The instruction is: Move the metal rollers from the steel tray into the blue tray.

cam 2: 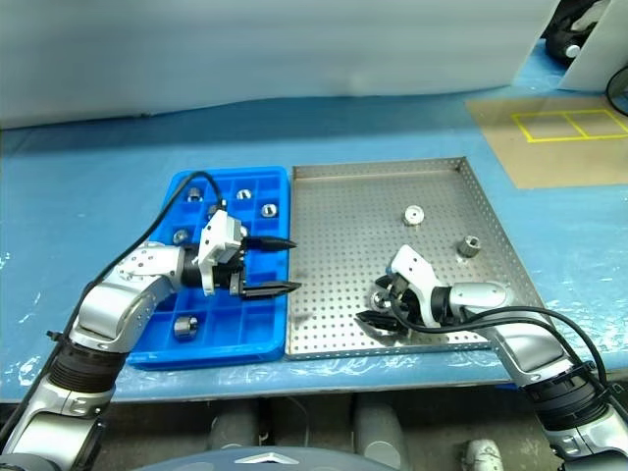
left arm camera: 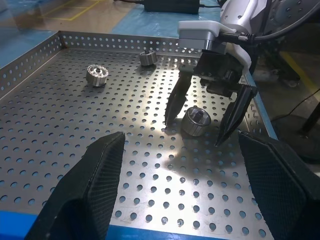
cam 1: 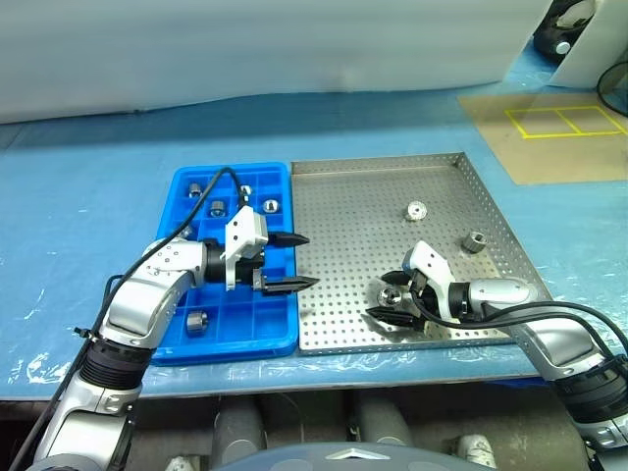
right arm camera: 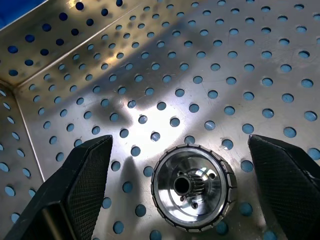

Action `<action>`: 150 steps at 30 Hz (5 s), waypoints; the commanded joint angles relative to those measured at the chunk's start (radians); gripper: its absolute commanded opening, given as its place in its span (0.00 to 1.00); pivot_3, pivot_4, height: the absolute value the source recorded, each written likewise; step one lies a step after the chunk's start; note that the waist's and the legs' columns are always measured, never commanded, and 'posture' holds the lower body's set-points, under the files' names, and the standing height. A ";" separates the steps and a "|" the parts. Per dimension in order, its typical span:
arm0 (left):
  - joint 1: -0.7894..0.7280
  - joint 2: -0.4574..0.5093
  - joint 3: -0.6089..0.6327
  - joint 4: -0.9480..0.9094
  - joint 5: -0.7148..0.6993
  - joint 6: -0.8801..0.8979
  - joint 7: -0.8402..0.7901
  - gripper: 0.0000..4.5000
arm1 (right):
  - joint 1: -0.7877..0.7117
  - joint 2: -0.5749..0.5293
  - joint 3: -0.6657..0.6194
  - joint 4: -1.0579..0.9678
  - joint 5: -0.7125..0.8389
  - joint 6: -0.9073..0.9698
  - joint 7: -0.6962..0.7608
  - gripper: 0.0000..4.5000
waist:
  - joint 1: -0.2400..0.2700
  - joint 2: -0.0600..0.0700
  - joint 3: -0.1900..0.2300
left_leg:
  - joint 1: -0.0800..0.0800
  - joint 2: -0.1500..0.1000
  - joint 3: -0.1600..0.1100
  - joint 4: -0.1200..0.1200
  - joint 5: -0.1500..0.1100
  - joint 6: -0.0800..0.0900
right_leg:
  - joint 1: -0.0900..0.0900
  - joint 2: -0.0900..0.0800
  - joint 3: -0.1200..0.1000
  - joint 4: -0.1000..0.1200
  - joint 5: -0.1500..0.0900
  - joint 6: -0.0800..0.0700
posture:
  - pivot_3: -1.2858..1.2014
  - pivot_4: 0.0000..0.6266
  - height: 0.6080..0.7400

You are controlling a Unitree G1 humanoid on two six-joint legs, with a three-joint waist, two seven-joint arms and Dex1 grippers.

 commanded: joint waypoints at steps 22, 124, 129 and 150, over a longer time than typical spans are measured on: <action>-0.021 0.109 0.044 -0.015 -0.047 -0.046 -0.061 0.85 | -0.128 0.080 -0.011 0.058 -0.087 -0.058 0.032 0.38 | 0.008 0.000 0.000 | 0.010 0.000 0.000 -0.001 0.000 -0.001 | 0.009 0.001 0.000 0.000 0.000 0.000 | 0.42 0.24 1.00; -0.478 -0.223 -0.038 0.631 0.098 -0.312 -0.041 0.85 | -0.687 0.408 -0.211 1.110 -0.405 -0.644 -0.444 0.79 | 0.033 -0.012 0.005 | -0.007 0.014 -0.007 0.004 0.015 -0.024 | -0.020 0.018 -0.001 0.032 -0.006 -0.016 | 0.41 0.24 1.00; -0.430 -0.213 -0.067 0.554 0.088 -0.272 -0.105 0.85 | -0.700 0.393 -0.211 1.193 -0.413 -0.683 -0.457 0.79 | 0.039 -0.012 0.005 | -0.008 0.015 -0.006 0.009 0.012 -0.020 | -0.018 0.018 -0.001 0.032 -0.006 -0.016 | 0.41 0.24 1.00; -0.408 -0.234 -0.071 0.529 0.099 -0.252 -0.100 0.85 | -0.615 0.367 -0.209 1.185 -0.406 -0.670 -0.399 0.79 | 0.037 -0.012 0.006 | -0.008 0.015 -0.004 0.011 0.009 -0.015 | -0.018 0.017 -0.001 0.032 -0.006 -0.016 | 0.40 0.24 1.00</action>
